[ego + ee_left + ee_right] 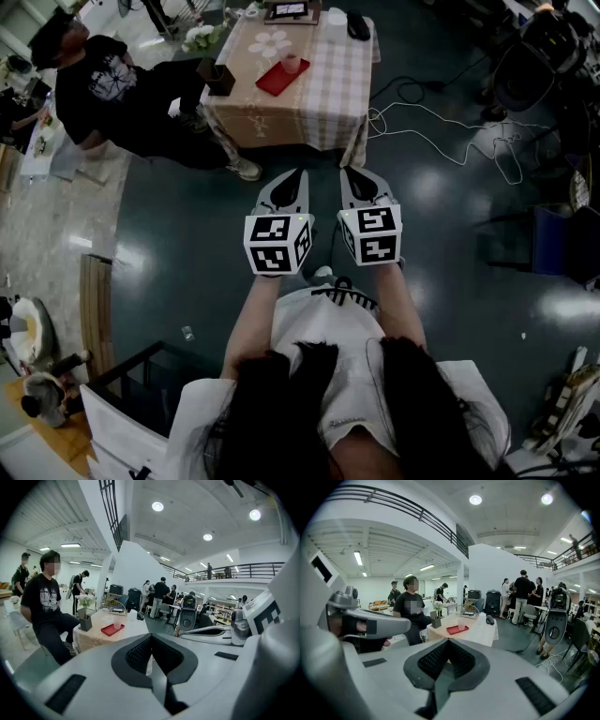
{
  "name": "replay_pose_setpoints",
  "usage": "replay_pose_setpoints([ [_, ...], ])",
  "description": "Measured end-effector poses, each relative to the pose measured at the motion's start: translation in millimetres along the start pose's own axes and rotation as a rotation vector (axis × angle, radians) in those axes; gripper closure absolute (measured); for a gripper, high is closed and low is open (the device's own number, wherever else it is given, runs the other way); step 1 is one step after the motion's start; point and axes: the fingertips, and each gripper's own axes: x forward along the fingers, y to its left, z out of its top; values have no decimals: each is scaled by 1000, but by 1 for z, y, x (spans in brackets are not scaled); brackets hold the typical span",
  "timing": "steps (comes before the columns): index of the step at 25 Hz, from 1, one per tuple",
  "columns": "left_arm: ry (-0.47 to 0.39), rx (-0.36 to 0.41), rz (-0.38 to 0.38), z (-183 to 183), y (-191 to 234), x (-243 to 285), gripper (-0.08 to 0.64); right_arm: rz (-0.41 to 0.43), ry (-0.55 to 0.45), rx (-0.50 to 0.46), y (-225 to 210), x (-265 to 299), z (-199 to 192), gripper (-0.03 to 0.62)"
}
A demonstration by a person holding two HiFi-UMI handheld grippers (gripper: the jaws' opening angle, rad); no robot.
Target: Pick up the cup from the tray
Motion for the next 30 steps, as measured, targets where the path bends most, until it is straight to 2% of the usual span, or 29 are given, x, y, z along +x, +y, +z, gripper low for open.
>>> replay_pose_setpoints([
  [7, -8, -11, 8, 1, -4, 0, 552, -1, -7, -46, 0, -3, 4, 584],
  [15, 11, -36, 24, -8, 1, 1, 552, -8, -4, -42, -1, -2, 1, 584],
  [18, 17, -51, 33, -9, 9, 3, 552, 14, -21, -14, 0, 3, 4, 583],
  [22, 38, -68, 38, -10, 21, 11, 552, 16, -75, -25, -2, 10, 15, 573],
  [23, 44, -65, 33, -10, 23, 15, 552, 27, -97, -14, -2, 12, 19, 540],
  [25, 48, -61, 28, -8, 28, 22, 552, 66, -126, 27, -2, 20, 26, 373],
  [26, 46, -61, 28, -6, 31, 26, 552, 80, -134, 42, -3, 24, 29, 343],
  [30, 35, -69, 41, 5, 49, 43, 552, 82, -138, 28, -9, 45, 39, 322],
])
